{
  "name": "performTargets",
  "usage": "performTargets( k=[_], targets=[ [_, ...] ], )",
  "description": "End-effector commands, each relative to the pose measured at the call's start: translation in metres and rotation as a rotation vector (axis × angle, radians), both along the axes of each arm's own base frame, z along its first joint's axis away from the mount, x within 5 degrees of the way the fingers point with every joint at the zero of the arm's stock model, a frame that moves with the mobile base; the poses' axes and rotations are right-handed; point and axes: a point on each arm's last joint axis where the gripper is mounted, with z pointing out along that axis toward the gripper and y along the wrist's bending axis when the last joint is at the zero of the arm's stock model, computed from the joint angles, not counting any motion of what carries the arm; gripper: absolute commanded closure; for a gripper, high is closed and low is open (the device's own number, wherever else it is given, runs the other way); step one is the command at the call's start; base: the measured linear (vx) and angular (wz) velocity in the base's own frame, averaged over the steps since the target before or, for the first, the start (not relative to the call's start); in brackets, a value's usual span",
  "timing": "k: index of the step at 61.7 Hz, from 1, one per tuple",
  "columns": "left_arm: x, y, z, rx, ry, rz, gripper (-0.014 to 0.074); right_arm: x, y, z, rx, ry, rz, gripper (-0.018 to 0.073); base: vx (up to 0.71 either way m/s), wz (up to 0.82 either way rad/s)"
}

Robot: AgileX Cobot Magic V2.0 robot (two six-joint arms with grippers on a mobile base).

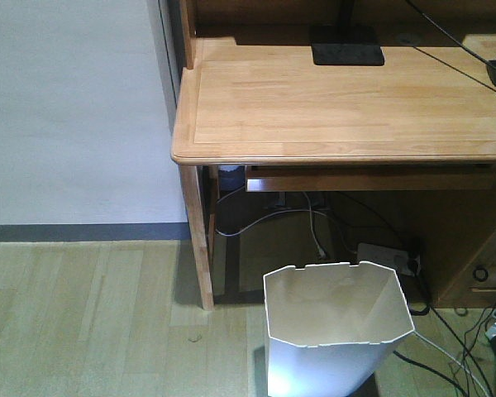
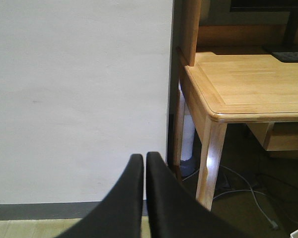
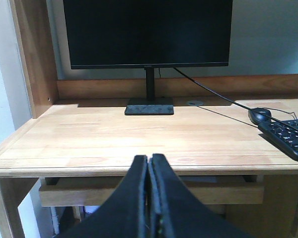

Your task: Move trash bin to bedside with robot

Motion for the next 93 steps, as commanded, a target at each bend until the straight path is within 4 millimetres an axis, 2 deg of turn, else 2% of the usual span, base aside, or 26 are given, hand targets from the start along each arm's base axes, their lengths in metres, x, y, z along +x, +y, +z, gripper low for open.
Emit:
performTargets(
  k=[1,62,76,84,93],
  targets=[
    [0.001,0.000,0.001,-0.008,-0.065,0.000,0.0603,-0.001,0.000,0.005,-0.017,-0.076,0.003,0.0569,0.00,0.00],
    [0.001,0.000,0.001,-0.008,-0.065,0.000,0.0603,-0.001,0.000,0.007,-0.017,-0.094,0.004,0.0569,0.00,0.00],
    [0.001,0.000,0.001,-0.008,-0.065,0.000,0.0603,-0.003,0.001,0.024,-0.007,-0.240,0.012,0.0569,0.00,0.00],
    [0.001,0.000,0.001,-0.008,-0.065,0.000,0.0603,-0.003,0.001,0.038,-0.008,-0.224,0.010,0.0569,0.00,0.00],
    [0.001,0.000,0.001,-0.008,-0.065,0.000,0.0603,0.007,0.001,0.060,-0.008,-0.155,0.007,0.0569,0.00,0.00]
  ],
)
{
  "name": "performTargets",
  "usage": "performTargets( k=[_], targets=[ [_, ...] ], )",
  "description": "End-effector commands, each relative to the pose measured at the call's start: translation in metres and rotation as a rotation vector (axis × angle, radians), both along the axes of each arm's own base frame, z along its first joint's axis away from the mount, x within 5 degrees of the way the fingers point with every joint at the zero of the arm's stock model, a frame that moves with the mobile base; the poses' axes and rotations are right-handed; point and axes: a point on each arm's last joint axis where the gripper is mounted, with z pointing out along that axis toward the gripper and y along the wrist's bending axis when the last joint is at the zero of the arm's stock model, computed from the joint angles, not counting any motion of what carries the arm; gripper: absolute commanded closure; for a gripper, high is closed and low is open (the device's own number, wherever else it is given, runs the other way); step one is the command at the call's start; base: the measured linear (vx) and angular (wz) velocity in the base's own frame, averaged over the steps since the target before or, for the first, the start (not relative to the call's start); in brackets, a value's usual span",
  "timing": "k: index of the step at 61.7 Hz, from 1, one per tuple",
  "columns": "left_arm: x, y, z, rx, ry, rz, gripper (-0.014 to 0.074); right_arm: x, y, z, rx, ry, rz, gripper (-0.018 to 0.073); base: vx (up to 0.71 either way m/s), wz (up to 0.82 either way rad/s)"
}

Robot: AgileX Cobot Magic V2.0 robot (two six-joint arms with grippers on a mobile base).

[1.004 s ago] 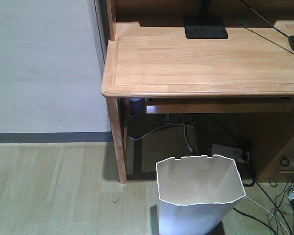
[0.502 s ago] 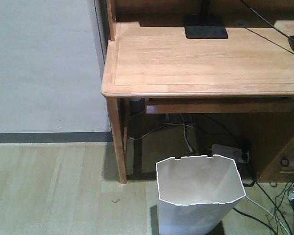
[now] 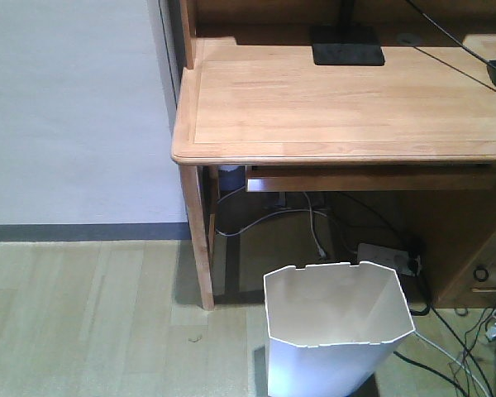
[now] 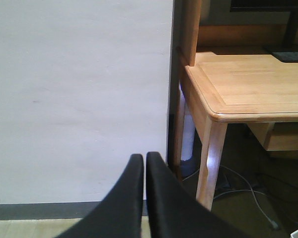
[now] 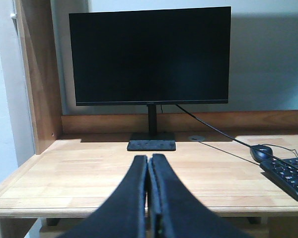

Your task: Move trash bin to bedside with robot

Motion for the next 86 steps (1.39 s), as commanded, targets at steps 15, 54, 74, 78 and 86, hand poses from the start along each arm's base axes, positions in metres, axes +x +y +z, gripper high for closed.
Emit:
performTargets(
  k=[15,54,74,78,86],
  targets=[
    [0.001,0.000,0.001,-0.008,-0.065,0.000,0.0603,0.036,0.000,0.053,-0.004,0.115,0.000,0.0569,0.00,0.00],
    [0.001,0.000,0.001,-0.008,-0.065,0.000,0.0603,0.062,0.000,0.037,-0.012,0.293,0.000,0.0469,0.00,0.00],
    [0.001,0.000,0.001,-0.008,-0.065,0.000,0.0603,0.062,0.000,0.037,-0.012,0.291,0.000,0.0156,0.00,0.00],
    [0.001,0.000,0.001,-0.008,-0.065,0.000,0.0603,0.062,0.000,0.037,-0.011,0.291,0.000,0.0118,0.00,0.00],
    [0.001,0.000,0.001,-0.008,-0.065,0.000,0.0603,0.062,0.000,0.037,-0.010,0.287,0.000,0.0100,0.00,0.00]
  ],
)
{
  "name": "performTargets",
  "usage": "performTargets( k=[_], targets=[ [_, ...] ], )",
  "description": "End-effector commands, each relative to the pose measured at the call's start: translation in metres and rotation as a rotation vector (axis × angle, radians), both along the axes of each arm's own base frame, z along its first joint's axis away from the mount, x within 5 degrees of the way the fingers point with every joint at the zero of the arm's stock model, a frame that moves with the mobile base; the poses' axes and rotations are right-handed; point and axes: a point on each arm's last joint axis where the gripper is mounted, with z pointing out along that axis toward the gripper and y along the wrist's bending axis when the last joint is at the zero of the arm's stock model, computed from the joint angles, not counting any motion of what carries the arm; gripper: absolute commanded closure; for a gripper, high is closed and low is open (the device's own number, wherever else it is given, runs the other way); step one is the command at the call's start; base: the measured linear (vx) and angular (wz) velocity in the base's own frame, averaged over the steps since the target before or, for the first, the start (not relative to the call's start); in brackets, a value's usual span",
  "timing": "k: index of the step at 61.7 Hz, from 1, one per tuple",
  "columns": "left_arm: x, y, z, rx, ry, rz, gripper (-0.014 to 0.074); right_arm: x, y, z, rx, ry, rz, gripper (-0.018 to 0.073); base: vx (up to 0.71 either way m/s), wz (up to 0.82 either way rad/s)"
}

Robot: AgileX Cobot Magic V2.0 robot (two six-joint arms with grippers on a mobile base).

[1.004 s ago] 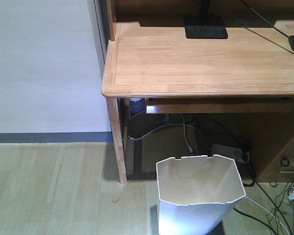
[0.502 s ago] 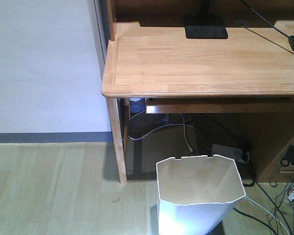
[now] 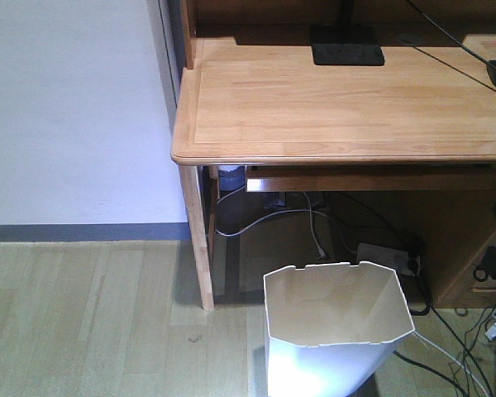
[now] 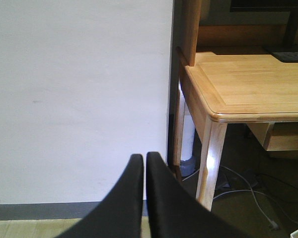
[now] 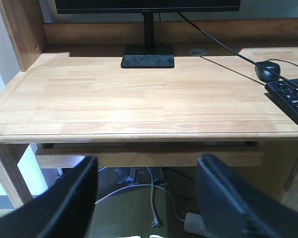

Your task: Move trash bin to bedside with robot

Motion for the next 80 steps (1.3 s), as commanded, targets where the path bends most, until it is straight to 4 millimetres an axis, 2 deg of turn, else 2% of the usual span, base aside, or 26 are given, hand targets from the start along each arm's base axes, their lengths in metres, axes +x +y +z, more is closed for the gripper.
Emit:
performTargets(
  k=[1,11,19,30,41,64,72,80],
  targets=[
    [0.001,0.000,0.001,-0.008,-0.065,0.000,0.0603,0.005,0.000,0.017,-0.006,-0.098,0.007,0.0101,0.00,0.00],
    [0.001,0.000,0.001,-0.008,-0.065,0.000,0.0603,0.006,0.001,0.020,0.066,-0.111,-0.010,0.0101,0.00,0.00],
    [0.001,0.000,0.001,-0.008,-0.065,0.000,0.0603,0.015,0.001,0.025,0.062,-0.036,-0.012,0.0101,0.00,0.00],
    [0.001,0.000,0.001,-0.008,-0.065,0.000,0.0603,0.046,0.001,0.032,0.086,0.151,-0.021,0.0101,0.00,0.00],
    [0.001,0.000,0.001,-0.008,-0.065,0.000,0.0603,0.083,0.002,0.026,0.112,0.317,-0.026,0.0101,0.00,0.00],
    [0.001,0.000,0.001,-0.008,-0.065,0.000,0.0603,0.163,0.005,-0.020,0.014,0.740,0.070,0.0101,0.00,0.00],
    [0.001,0.000,0.001,-0.008,-0.065,0.000,0.0603,0.184,-0.013,-0.043,0.054,0.811,0.038,0.0101,0.00,0.00],
    [0.001,0.000,0.001,-0.008,-0.065,0.000,0.0603,0.193,-0.037,-0.070,0.057,0.872,0.030,0.0101,0.00,0.00]
  ],
)
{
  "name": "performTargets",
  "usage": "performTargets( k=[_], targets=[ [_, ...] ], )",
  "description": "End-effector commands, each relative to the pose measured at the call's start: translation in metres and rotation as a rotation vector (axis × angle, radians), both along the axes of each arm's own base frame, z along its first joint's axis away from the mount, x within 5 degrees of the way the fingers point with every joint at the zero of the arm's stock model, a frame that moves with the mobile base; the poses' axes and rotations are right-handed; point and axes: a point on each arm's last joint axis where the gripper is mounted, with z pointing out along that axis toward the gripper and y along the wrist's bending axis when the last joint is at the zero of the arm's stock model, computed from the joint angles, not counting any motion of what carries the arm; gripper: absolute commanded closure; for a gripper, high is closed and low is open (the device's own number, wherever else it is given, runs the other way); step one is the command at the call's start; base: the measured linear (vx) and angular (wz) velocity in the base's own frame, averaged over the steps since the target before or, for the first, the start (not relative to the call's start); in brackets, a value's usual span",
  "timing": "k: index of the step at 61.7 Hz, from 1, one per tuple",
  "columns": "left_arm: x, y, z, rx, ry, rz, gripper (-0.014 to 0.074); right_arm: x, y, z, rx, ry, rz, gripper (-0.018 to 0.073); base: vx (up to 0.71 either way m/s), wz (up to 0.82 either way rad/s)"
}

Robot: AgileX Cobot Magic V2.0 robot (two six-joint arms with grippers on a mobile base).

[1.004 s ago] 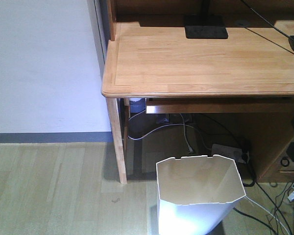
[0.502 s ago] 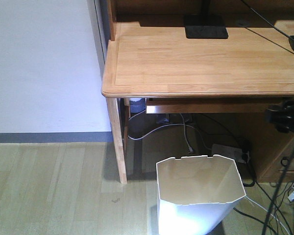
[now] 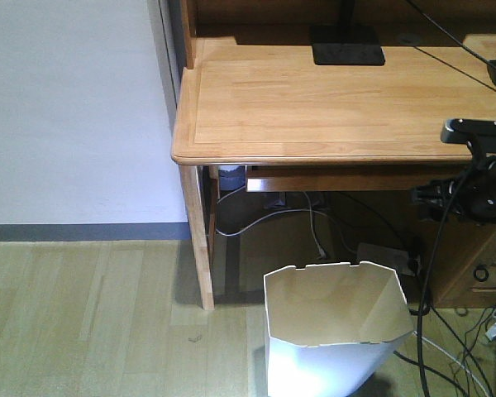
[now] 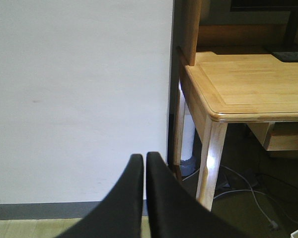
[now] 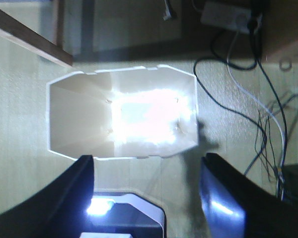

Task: Move trash bin to bedside with robot
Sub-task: 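Lower the right gripper down to the rim of the white trash bin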

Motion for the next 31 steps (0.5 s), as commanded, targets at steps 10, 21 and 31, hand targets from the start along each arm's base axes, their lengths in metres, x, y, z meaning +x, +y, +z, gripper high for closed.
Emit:
performTargets(
  k=[10,21,31],
  targets=[
    [0.001,0.000,0.001,-0.008,-0.065,0.000,0.0603,0.019,-0.021,-0.040,-0.068,0.022,0.139,0.0101,0.00,0.00],
    [0.001,0.000,0.001,-0.008,-0.065,0.000,0.0603,0.031,-0.026,-0.087,-0.092,0.035,0.129,0.0099,0.00,0.00],
    [0.001,0.000,0.001,-0.008,-0.065,0.000,0.0603,0.045,-0.030,-0.132,-0.100,0.081,0.138,0.0099,0.00,0.00]
  ],
)
